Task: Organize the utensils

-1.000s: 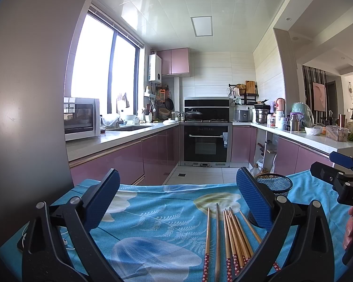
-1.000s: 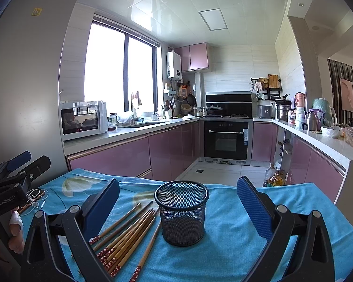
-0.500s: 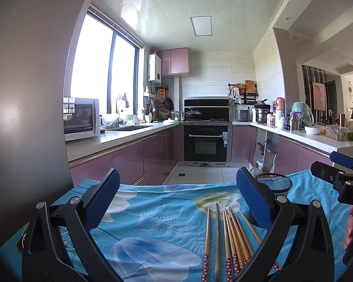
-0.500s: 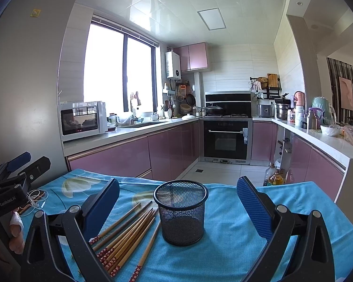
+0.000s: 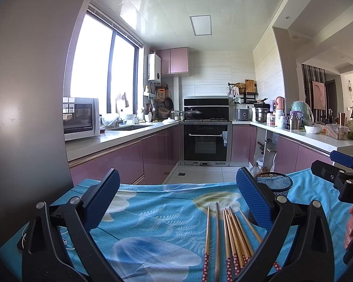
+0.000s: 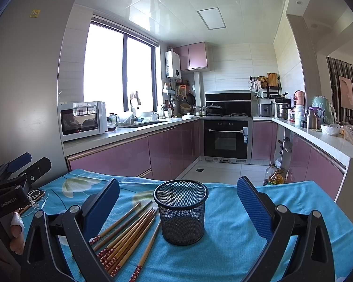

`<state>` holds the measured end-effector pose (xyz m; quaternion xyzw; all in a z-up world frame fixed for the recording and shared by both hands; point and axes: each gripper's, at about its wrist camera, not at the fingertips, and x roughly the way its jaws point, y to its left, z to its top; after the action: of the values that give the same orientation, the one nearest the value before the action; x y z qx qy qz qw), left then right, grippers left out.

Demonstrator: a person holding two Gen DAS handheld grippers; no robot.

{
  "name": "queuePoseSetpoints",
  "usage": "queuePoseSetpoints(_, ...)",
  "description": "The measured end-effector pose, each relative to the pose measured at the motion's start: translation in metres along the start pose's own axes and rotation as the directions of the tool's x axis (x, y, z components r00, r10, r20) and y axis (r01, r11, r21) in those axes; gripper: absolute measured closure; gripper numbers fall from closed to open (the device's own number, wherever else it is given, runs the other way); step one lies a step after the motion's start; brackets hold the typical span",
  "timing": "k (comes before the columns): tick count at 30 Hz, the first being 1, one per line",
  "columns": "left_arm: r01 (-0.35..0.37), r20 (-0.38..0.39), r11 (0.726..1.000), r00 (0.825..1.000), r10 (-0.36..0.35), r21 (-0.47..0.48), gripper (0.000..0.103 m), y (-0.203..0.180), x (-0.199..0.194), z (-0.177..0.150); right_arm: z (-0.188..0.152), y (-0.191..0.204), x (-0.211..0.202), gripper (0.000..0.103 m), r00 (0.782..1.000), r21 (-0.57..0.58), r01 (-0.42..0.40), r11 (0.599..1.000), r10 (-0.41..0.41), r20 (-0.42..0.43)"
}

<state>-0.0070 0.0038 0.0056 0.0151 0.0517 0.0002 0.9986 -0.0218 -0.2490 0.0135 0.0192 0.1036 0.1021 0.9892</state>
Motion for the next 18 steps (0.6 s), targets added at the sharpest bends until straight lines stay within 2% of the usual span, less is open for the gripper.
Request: queuePoseSetpoints(18, 0.001, -0.002, 1.0, 1.0, -0.001, -0.002, 0.006, -0.0004, -0.0006, 0.0, -0.0029, -0.001, 0.0, 0.006, 1.0, 0.009, -0.006, 1.0, 0.006, -0.01)
